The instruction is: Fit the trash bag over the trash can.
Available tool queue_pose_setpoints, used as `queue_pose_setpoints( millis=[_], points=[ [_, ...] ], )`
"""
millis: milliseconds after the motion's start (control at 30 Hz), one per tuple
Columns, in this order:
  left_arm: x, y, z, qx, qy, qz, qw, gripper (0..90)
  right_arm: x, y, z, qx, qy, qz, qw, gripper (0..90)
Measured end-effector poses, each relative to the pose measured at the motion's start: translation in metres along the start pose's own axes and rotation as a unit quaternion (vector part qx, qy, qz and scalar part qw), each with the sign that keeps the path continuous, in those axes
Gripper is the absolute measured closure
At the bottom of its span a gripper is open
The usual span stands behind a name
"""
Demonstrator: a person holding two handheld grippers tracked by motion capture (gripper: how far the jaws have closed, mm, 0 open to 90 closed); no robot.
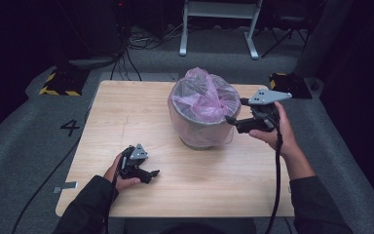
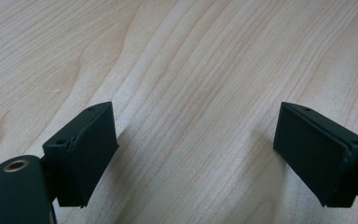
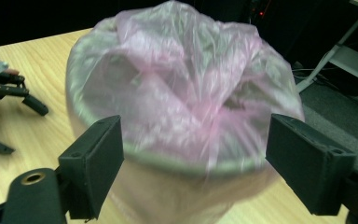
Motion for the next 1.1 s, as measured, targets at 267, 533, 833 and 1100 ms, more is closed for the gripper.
queue_pose_setpoints(
  millis=[267,533,833,1100],
  points=[
    [0.000,0.000,0.000,0.000,0.000,0.000,1.0000,13.1,-0.014,-0.057,0.012,-0.014,-0.001,0.004,0.9999,19.6],
    [0.000,0.000,0.000,0.000,0.000,0.000,1.0000,13.1,-0.015,-0.138,-0.004,-0.072,-0.011,-0.034,0.9967,19.5],
    [0.000,0.000,0.000,0.000,0.000,0.000,1.0000,13.2,-0.018,-0.199,-0.013,-0.110,-0.011,-0.077,0.9909,19.6],
    [0.000,0.000,0.000,0.000,0.001,0.000,1.0000,13.1,-0.024,-0.222,-0.011,-0.126,-0.014,-0.089,0.9879,19.1]
  ],
)
Point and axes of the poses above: each handheld gripper's, and its own axes: z roughly backward along the jaws, y roughly out of its top, x roughly to its right, the point moved 3 cm from there along -z, roughly forward along the jaws, and after that the axes turned 8 degrees about y, right-handed, at the moved point
